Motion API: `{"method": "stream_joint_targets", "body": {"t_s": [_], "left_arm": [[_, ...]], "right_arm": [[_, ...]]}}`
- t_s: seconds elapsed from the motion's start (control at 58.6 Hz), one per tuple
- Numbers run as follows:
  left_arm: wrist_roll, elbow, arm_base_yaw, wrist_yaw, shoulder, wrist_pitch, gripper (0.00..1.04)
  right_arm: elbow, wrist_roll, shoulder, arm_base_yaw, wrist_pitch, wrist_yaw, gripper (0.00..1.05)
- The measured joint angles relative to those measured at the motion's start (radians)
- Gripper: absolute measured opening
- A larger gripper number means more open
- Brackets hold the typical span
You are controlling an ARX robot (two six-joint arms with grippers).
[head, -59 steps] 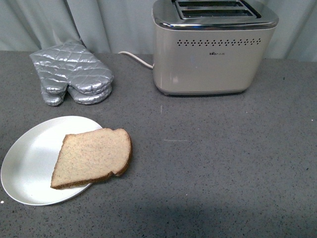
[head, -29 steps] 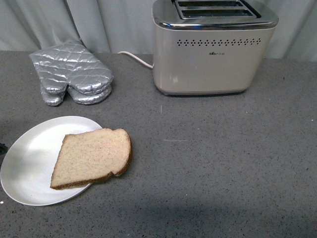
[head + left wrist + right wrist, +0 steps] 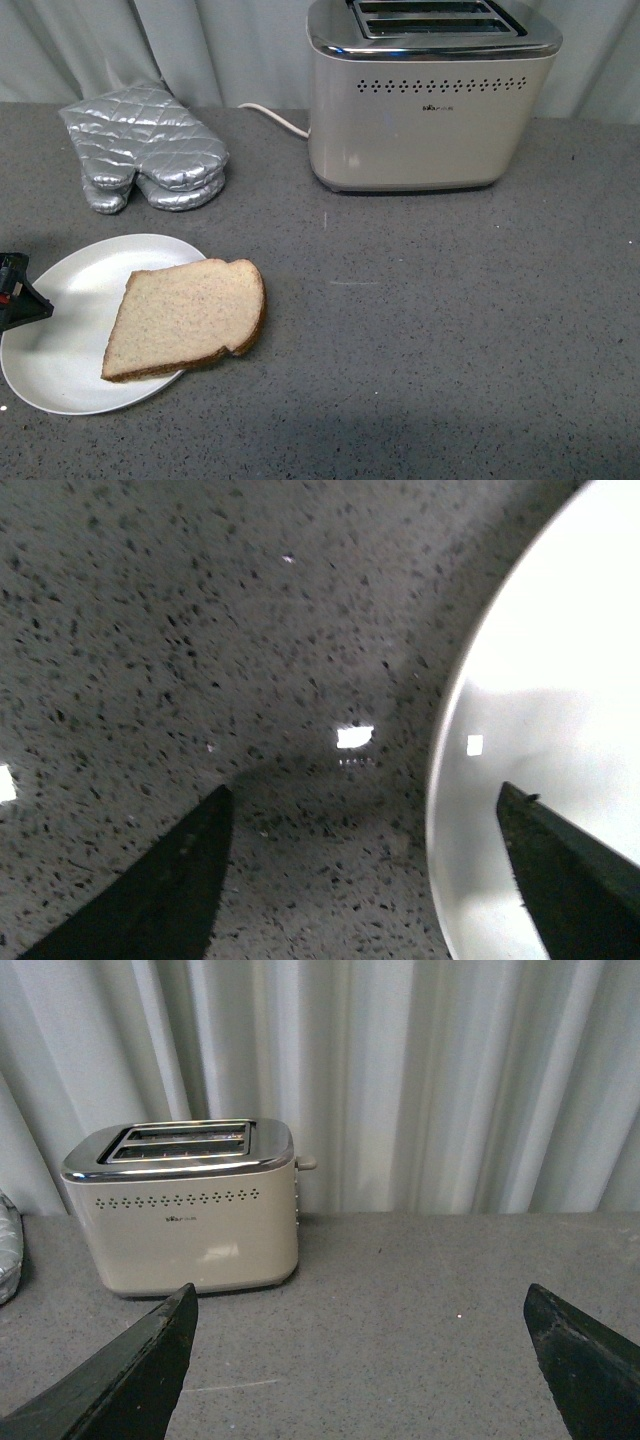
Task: Put bread into toaster
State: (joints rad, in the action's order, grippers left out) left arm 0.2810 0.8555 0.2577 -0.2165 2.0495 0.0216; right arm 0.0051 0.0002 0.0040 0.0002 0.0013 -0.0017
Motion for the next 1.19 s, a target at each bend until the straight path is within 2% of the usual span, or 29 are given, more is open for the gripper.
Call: {"method": "stream_joint_targets", "body": {"t_s": [0.324, 0.494, 0.699, 0.921, 1.006, 1.194], "left_arm": [[-0.035, 0.022, -0.023, -0.011, 0.015, -0.024, 0.25], [-0.059, 0.024, -0.027, -0.029, 0.011, -0.043, 0.03], [-0.132, 0.018, -0.035, -0.079, -0.021, -0.065, 0.03], [-0.225, 0.010, -0.097, -0.130, -0.104, -0.087, 0.03], [-0.260, 0.010, -0.147, -0.136, -0.125, -0.087, 0.03], [-0.364, 0.045, -0.321, -0.124, -0.096, -0.055, 0.03]], "right_arm": [[0.000, 0.000, 0.000, 0.000, 0.000, 0.000, 0.95], [0.000, 0.000, 0.000, 0.000, 0.000, 0.000, 0.95], [0.000, 0.000, 0.000, 0.000, 0.000, 0.000, 0.95], [0.000, 0.000, 0.000, 0.000, 0.000, 0.000, 0.95], [0.000, 0.000, 0.000, 0.000, 0.000, 0.000, 0.95], [0.000, 0.000, 0.000, 0.000, 0.000, 0.000, 0.95]]}}
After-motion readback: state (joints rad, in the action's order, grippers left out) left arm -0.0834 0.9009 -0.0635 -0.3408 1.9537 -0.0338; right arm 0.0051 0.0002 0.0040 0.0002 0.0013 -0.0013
